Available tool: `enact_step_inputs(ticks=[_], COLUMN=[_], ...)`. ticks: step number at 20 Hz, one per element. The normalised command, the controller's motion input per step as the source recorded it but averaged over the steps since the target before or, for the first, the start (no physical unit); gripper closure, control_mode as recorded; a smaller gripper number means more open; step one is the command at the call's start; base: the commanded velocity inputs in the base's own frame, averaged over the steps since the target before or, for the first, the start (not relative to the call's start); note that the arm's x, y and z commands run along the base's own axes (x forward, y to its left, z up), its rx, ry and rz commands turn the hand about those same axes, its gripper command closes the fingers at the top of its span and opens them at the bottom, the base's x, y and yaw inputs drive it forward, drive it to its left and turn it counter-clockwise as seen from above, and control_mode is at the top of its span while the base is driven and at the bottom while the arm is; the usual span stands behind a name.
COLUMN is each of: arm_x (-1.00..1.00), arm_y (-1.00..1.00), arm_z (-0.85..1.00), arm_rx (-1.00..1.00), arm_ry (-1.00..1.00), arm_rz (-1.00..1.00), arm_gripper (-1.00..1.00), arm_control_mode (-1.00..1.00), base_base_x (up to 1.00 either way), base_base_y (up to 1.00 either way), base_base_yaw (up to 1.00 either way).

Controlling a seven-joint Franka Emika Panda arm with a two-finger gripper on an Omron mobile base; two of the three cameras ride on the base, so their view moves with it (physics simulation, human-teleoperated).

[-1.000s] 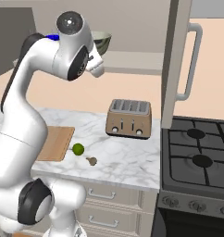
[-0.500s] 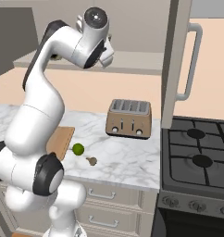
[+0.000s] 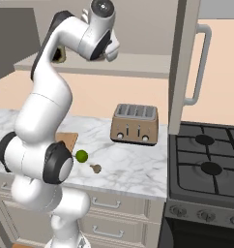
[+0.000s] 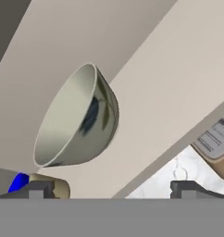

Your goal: Open the cabinet. Place the bowl and condiment on the counter. Then place the lime and garlic on the cutting board.

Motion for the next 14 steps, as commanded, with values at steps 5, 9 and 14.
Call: enact_step_inputs(ticks=[5,9,14], arm_x=[0.35,0.37,0.38], arm_y=[0.19,0.16,0.13], arm_z=[-0.07,-0.02,-0.06], arm_rx=[0.00,0.00,0.00], arm_ry=[0.00,0.00,0.00], arm_rz=[0.00,0.00,0.00], arm_gripper=[-1.00,-1.00,-1.00], arm_control_mode=[-1.00,-1.00,-1.00], base_base_x=[0.00,0.00,0.00], base_base_y=[0.00,0.00,0.00], base_base_yaw=[0.00,0.00,0.00])
